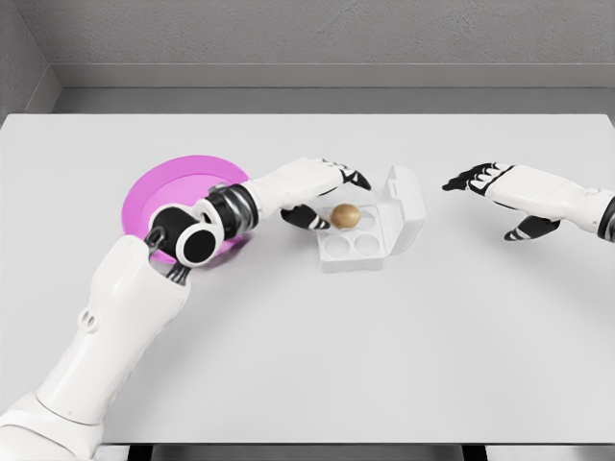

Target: Pack egg into the box and close the box lid

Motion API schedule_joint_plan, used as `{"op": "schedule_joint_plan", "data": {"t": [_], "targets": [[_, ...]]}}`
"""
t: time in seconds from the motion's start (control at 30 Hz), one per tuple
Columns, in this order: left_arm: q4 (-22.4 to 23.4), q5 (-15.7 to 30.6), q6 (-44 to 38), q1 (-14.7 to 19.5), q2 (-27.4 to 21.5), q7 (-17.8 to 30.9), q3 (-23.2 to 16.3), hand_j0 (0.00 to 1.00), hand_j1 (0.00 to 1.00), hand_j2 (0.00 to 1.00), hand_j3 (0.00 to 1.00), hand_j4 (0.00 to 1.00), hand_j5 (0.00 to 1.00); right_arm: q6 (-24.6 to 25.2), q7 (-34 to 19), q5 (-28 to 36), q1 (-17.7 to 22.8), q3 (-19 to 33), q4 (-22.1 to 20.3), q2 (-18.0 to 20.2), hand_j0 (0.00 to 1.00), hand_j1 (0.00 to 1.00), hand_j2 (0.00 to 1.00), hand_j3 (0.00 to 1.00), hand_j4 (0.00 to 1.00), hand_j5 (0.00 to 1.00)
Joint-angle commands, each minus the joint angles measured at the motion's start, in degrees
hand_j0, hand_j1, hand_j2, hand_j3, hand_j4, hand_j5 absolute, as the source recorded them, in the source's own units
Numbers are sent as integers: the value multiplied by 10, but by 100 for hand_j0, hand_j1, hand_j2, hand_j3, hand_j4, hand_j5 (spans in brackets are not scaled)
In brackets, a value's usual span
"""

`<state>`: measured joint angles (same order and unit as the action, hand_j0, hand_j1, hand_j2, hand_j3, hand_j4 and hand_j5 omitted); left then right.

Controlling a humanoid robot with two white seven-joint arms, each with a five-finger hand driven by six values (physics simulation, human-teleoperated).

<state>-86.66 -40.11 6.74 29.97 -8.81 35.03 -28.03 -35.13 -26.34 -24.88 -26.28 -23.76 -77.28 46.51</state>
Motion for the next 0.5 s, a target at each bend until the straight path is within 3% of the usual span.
{"op": "schedule_joint_plan", "data": {"t": [0.0,0.17,0.3,0.37,0.47], "targets": [[-32,2,0,-2,-37,0,19,100,100,100,100,100,100,1,1,4,0,0,-1,1,100,100,100,100,100,100],[-102,21,7,-53,-75,0,86,100,100,100,100,100,100,1,1,4,1,-1,-2,0,100,100,100,100,100,100],[-164,45,156,-103,-104,0,161,100,100,100,100,100,100,1,2,4,2,-2,-4,-2,100,100,100,100,100,100],[-165,72,254,-121,-132,0,199,100,100,100,100,100,100,1,2,4,2,-2,-13,-2,100,100,100,100,100,100],[-165,101,283,-163,-154,0,284,100,100,100,100,100,100,1,2,4,3,-2,-15,-2,100,100,100,100,100,100]]}}
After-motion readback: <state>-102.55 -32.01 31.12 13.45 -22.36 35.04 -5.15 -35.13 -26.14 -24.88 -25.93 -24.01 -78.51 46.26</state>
